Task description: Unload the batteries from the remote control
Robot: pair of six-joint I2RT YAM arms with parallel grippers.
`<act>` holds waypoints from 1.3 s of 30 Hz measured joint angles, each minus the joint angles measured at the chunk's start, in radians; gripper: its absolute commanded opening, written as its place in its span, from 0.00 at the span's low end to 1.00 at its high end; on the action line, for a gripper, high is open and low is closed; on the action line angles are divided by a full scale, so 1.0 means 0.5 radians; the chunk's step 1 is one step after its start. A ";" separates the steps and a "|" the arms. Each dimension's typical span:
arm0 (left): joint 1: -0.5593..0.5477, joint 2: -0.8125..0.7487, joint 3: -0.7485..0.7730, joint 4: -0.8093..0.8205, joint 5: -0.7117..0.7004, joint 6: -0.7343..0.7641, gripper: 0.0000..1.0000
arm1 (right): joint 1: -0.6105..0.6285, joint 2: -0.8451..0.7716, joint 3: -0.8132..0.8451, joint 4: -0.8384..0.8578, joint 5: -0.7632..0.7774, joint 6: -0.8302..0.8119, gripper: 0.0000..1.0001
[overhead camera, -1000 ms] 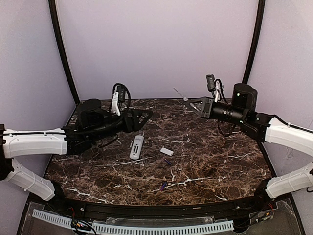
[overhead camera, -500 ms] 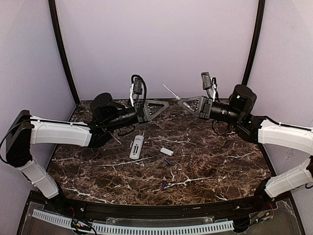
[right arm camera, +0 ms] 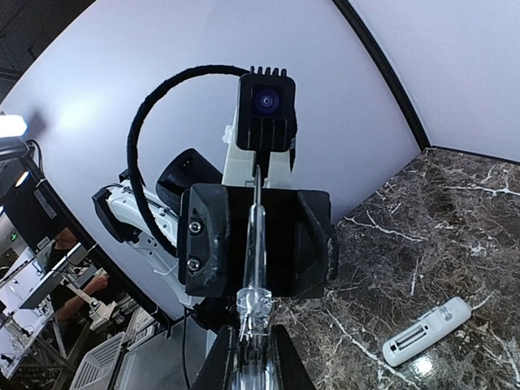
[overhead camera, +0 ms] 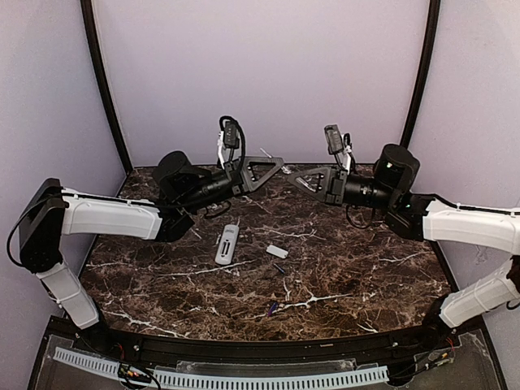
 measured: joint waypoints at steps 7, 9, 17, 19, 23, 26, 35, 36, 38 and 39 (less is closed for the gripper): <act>-0.001 0.028 0.018 0.054 -0.005 -0.037 0.01 | 0.008 0.022 -0.006 0.002 -0.004 -0.009 0.00; -0.001 0.029 0.021 0.064 0.001 -0.059 0.00 | 0.008 0.022 -0.006 0.014 -0.002 -0.032 0.00; -0.001 0.021 0.011 0.006 -0.009 -0.063 0.00 | 0.010 0.017 0.001 -0.083 0.042 -0.105 0.37; 0.000 -0.014 -0.023 -0.050 -0.024 -0.043 0.00 | 0.017 0.014 0.003 -0.177 0.058 -0.120 0.47; 0.000 -0.214 -0.172 -0.280 -0.063 0.066 0.00 | 0.027 0.013 0.002 -0.375 0.103 -0.185 0.57; 0.000 -0.397 -0.280 -0.508 -0.116 0.183 0.00 | 0.034 -0.002 0.002 -0.513 0.150 -0.232 0.64; 0.005 -0.857 -0.416 -1.403 -0.406 0.567 0.00 | 0.034 -0.121 -0.011 -0.895 0.382 -0.412 0.96; 0.011 -0.890 -0.416 -1.512 -0.450 0.608 0.00 | 0.034 -0.130 -0.011 -0.925 0.410 -0.423 0.97; 0.024 -0.943 -0.409 -1.715 -0.534 0.670 0.00 | 0.034 -0.146 -0.012 -0.980 0.461 -0.450 0.98; 0.032 -0.969 -0.393 -1.858 -0.579 0.706 0.00 | 0.034 -0.154 -0.012 -1.005 0.492 -0.468 0.98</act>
